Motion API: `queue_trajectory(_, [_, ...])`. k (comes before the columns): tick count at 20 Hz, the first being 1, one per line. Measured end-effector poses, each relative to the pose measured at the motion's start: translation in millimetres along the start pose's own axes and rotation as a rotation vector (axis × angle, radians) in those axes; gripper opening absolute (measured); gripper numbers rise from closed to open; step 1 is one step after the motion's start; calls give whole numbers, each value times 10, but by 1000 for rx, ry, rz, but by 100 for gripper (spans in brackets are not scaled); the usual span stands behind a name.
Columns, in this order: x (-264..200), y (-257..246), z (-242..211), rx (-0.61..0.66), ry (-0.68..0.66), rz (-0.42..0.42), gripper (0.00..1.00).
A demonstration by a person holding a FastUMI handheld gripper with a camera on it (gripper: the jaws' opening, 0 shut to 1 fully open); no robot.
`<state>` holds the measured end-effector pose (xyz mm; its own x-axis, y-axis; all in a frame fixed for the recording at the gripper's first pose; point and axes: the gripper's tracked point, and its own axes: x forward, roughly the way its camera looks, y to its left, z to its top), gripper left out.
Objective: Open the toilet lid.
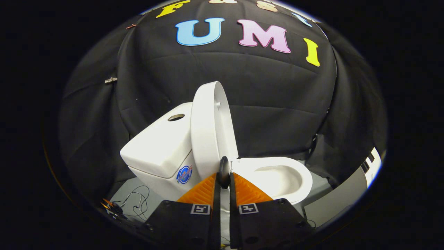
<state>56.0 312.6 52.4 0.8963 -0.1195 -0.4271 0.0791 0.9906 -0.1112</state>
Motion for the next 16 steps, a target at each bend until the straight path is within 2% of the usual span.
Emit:
queue_trajectory(12, [28,112,-111,-50,22,47,18])
queue_trajectory(14, [64,224,-216,-52,63,103,59])
queue_trajectory(16, [57,172,-239,-58,66,102,100])
